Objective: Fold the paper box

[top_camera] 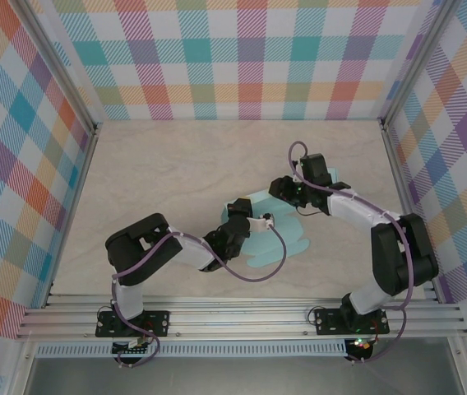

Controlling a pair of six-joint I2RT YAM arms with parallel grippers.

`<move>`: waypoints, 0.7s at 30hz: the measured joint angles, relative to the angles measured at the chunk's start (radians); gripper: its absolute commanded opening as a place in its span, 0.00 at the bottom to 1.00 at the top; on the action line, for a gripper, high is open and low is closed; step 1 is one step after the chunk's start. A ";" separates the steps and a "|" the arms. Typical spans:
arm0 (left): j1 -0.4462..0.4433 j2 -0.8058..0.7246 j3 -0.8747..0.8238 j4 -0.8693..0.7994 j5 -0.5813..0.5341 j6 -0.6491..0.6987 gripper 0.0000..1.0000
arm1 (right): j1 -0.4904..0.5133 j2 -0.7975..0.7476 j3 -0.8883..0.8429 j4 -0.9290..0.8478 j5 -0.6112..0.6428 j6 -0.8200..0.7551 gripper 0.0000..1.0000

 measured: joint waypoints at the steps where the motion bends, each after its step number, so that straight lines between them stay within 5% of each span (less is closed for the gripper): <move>1: 0.005 0.000 0.000 0.000 0.000 -0.001 0.00 | -0.001 -0.015 -0.014 0.001 0.000 0.003 0.48; 12: 0.052 -0.127 -0.050 -0.051 0.028 -0.103 0.00 | -0.094 -0.404 -0.228 0.008 0.077 0.002 0.48; 21: 0.053 -0.237 -0.068 -0.120 0.076 -0.184 0.00 | -0.096 -0.377 -0.410 0.103 0.114 -0.027 0.47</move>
